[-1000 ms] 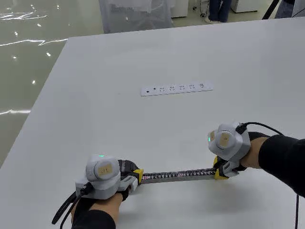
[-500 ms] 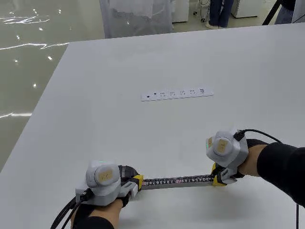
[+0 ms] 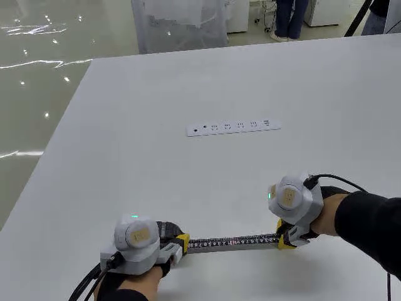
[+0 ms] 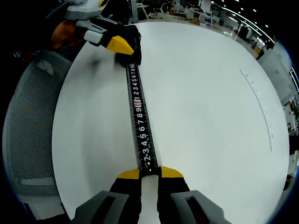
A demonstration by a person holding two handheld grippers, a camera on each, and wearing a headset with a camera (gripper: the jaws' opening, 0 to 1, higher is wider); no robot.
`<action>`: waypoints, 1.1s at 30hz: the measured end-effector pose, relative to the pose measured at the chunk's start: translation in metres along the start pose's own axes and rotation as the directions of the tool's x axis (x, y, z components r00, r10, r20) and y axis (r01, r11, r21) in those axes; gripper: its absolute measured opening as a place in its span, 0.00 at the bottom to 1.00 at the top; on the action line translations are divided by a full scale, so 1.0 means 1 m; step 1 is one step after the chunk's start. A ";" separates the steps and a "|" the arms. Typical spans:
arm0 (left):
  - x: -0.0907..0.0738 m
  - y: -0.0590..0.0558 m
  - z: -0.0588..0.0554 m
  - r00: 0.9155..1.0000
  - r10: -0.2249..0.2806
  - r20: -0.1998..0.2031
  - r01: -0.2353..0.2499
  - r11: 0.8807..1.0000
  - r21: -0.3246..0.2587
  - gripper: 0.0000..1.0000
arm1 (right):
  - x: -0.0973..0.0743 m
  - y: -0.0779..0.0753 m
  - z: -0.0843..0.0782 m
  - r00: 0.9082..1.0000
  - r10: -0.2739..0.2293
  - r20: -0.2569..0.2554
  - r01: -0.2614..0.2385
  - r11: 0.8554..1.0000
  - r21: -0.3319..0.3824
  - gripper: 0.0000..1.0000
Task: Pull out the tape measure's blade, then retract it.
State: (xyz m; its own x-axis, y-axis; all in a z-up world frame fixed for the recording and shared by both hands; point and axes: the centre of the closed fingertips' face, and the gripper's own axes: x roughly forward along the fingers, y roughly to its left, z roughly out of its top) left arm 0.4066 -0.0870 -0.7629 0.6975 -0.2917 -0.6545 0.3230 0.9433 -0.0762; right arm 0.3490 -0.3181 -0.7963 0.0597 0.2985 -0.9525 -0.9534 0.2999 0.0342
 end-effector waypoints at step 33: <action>0.001 0.000 0.000 1.000 0.009 0.001 -0.009 1.000 0.010 0.56 | 0.005 0.000 0.008 1.000 -0.010 -0.014 0.010 1.000 0.001 0.07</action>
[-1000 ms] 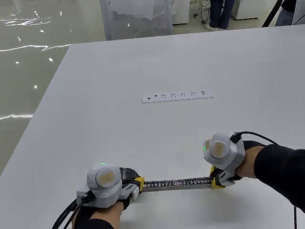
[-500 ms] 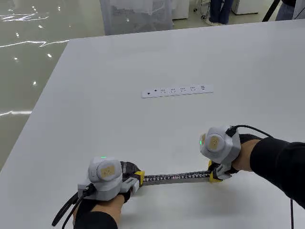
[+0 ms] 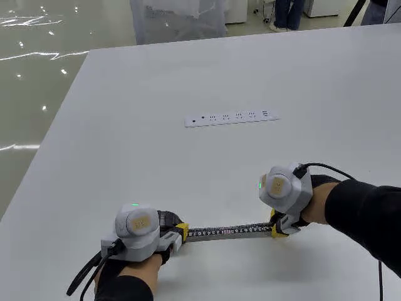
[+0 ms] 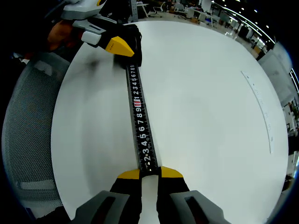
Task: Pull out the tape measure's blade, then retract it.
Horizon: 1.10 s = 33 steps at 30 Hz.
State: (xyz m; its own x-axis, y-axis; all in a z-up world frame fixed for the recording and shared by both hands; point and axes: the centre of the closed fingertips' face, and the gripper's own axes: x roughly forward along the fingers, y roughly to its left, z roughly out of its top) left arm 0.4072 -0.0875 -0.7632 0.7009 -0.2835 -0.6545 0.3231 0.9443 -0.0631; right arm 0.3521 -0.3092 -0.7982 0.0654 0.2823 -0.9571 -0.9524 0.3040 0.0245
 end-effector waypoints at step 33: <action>0.000 -0.001 0.000 1.000 -0.003 0.002 0.003 1.000 -0.002 0.56 | 0.004 0.001 0.010 0.999 -0.006 -0.034 0.006 1.000 0.009 0.07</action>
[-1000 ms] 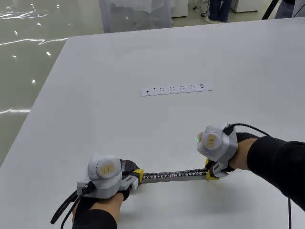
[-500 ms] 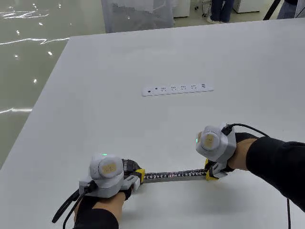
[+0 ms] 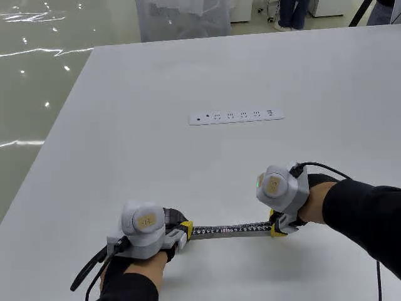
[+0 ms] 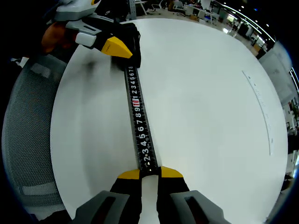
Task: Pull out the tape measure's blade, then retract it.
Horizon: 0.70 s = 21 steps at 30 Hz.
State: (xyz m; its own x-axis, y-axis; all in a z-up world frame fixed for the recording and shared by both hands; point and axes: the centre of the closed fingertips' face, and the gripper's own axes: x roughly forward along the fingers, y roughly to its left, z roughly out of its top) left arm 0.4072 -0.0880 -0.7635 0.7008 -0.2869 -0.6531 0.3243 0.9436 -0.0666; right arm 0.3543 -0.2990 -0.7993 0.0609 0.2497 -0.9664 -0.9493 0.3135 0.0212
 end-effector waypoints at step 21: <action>0.000 0.000 0.001 1.000 0.001 -0.004 -0.001 1.000 0.001 0.56 | 0.002 0.000 0.009 1.000 0.002 0.008 -0.002 1.000 -0.004 0.06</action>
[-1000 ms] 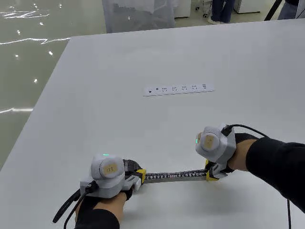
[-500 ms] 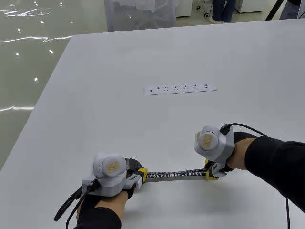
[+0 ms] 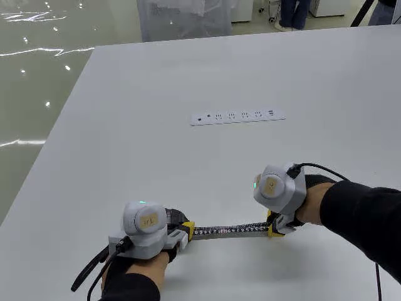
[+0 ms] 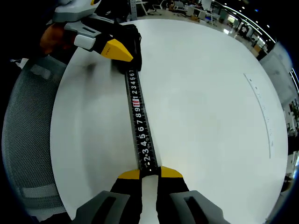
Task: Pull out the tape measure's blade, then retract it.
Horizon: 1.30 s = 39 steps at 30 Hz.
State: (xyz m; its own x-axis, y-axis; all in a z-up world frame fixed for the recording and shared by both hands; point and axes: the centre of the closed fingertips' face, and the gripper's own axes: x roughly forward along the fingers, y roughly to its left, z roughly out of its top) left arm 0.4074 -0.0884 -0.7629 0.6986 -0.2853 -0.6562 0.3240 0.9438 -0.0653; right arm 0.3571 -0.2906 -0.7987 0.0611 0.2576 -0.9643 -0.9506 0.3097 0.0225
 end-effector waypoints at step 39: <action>0.002 -0.001 0.000 1.000 -0.005 -0.009 0.005 1.000 0.001 0.56 | 0.005 0.002 0.014 1.000 0.007 -0.027 -0.006 1.000 0.013 0.06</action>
State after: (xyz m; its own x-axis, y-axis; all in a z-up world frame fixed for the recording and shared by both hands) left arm 0.4080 -0.0902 -0.7637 0.6910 -0.2889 -0.6626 0.3282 0.9421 -0.0684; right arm 0.3594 -0.2760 -0.7998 0.0465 0.2351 -0.9709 -0.9470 0.3198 0.0321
